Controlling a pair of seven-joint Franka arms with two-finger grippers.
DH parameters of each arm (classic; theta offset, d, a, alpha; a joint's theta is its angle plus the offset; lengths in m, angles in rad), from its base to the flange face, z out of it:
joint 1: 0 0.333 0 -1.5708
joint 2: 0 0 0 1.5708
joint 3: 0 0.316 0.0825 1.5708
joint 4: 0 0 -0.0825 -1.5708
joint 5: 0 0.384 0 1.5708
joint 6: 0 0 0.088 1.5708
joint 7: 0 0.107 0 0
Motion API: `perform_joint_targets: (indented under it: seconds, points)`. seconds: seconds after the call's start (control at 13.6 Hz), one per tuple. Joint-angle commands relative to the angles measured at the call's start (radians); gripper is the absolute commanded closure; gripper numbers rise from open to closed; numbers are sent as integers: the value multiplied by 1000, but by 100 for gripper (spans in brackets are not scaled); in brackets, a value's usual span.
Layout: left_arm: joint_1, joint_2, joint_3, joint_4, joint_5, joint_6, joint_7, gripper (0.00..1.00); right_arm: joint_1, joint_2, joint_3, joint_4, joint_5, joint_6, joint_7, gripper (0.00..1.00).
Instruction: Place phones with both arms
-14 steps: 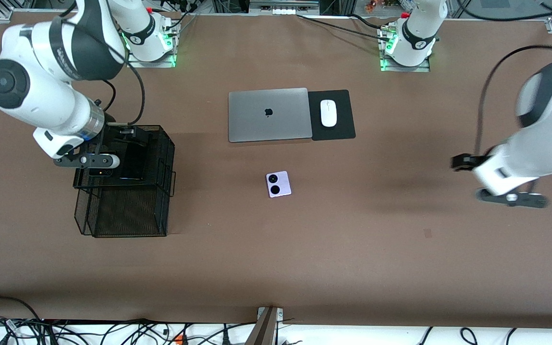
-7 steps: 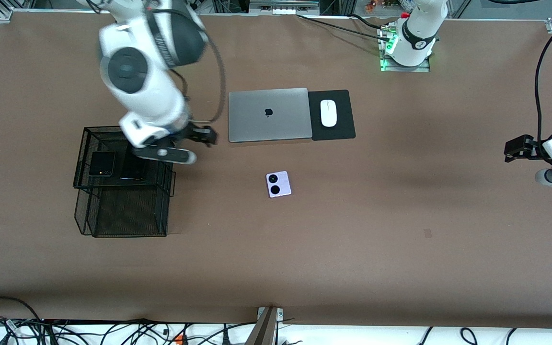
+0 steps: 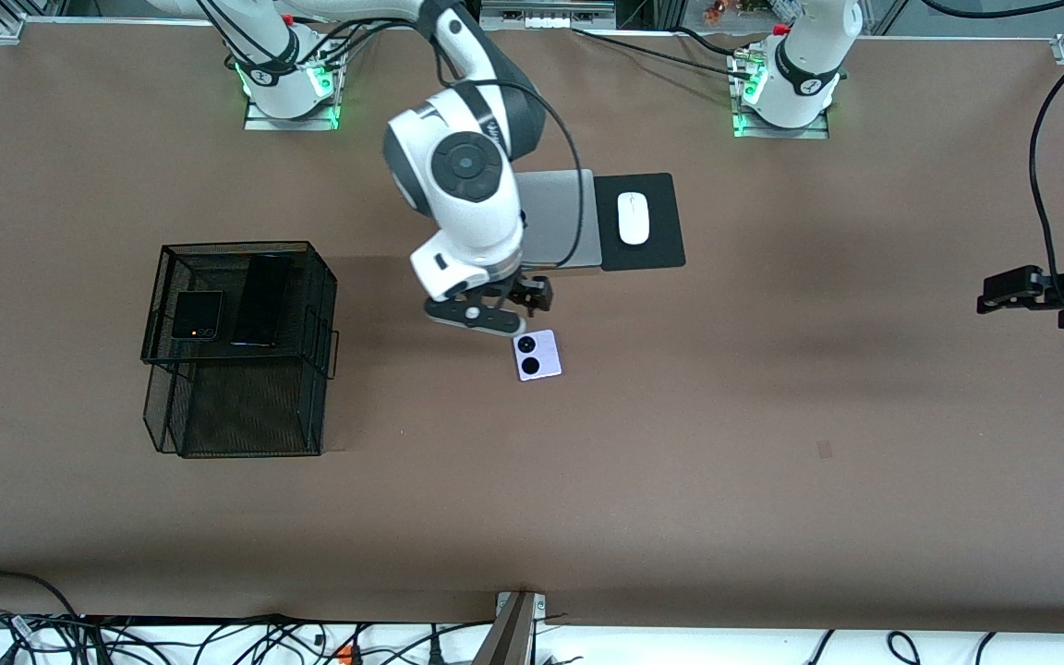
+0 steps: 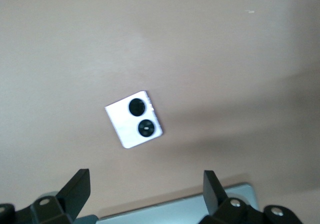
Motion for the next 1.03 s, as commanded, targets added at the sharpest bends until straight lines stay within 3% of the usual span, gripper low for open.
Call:
perform_joint_targets:
  seconds: [0.0, 0.37, 0.66, 0.96]
  points:
    - [-134, -180, 181, -221, -58, 162, 13, 0, 40, 65, -4, 43, 3, 63, -46, 0]
    - [-278, -416, 300, -487, -49, 348, -22, 0, 47, 150, -2, 38, -1, 172, -261, 0]
    - [-377, -441, 386, -490, -49, 333, -85, 0, 54, 225, 1, 17, -41, 305, -297, 0]
    - [-380, -400, 386, -408, -46, 210, -90, 0, 49, 268, 3, -2, -29, 423, -379, 0]
